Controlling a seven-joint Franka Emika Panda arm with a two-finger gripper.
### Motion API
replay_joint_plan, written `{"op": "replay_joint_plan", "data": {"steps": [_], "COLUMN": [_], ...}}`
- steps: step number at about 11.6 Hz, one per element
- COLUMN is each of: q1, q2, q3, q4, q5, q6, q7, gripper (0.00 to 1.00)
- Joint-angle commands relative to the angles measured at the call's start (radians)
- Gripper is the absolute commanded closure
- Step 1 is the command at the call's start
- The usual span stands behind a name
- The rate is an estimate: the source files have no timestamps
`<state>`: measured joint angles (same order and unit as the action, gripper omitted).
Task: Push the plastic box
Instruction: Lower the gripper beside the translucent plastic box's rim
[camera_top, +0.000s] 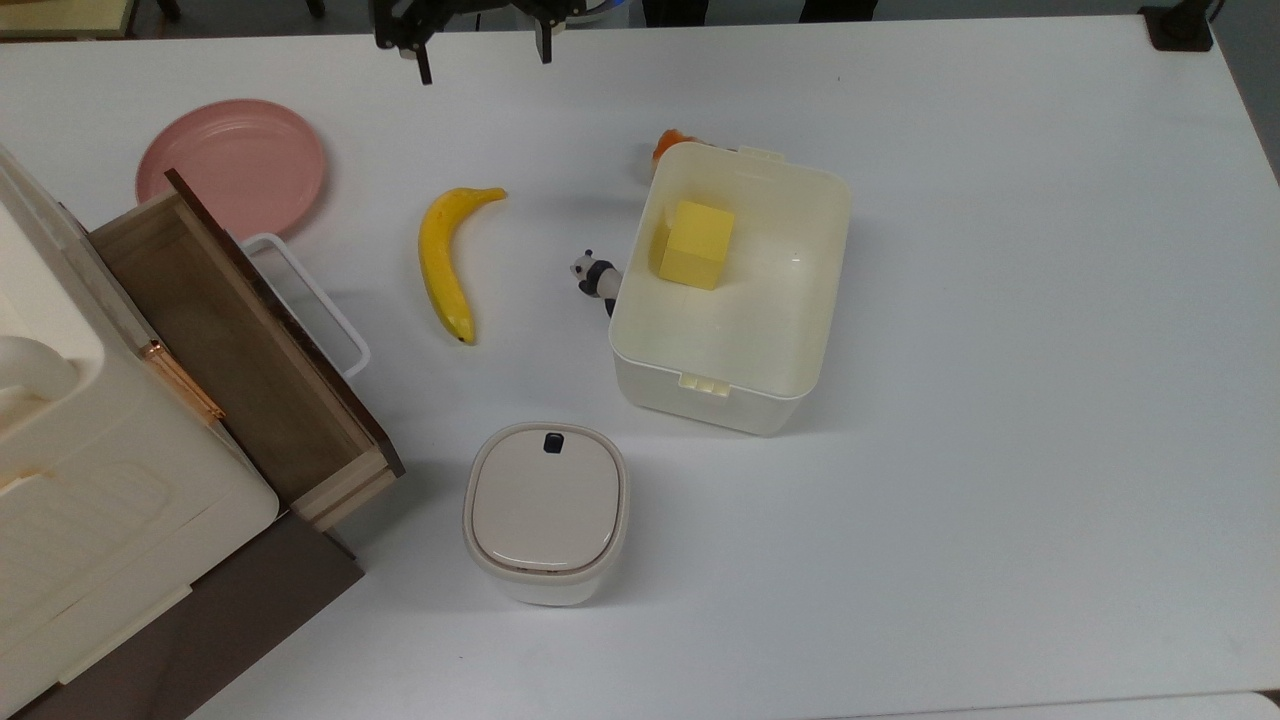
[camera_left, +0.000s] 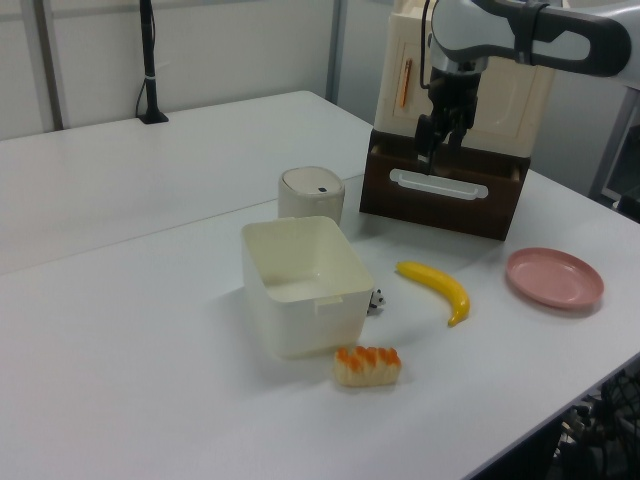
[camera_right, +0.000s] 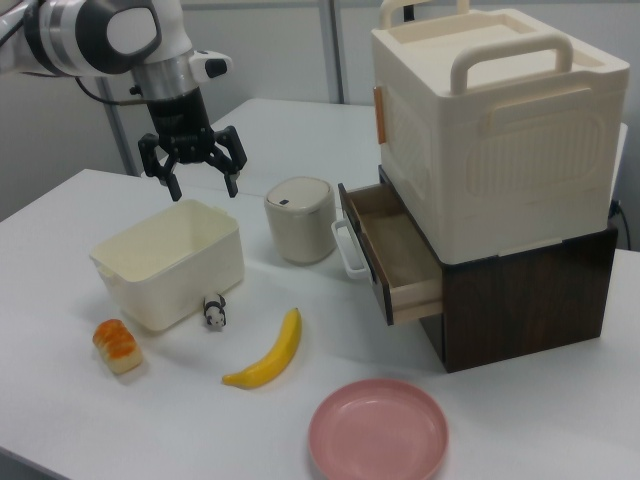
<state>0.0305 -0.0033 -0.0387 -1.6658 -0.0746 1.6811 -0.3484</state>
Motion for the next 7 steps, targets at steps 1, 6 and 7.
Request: {"op": "replay_joint_plan", "data": {"steps": [1, 6, 7], "q1": [-0.001, -0.003, -0.004], "q2": [-0.024, -0.024, -0.024], "q3": [0.003, 0.003, 0.005], "q4": [-0.067, -0.24, -0.277], "q5": [0.007, 0.004, 0.004], "q6": [0.009, 0.219, 0.279], "q7": [-0.298, -0.687, -0.74], "gripper": [0.0, 0.0, 0.0]}}
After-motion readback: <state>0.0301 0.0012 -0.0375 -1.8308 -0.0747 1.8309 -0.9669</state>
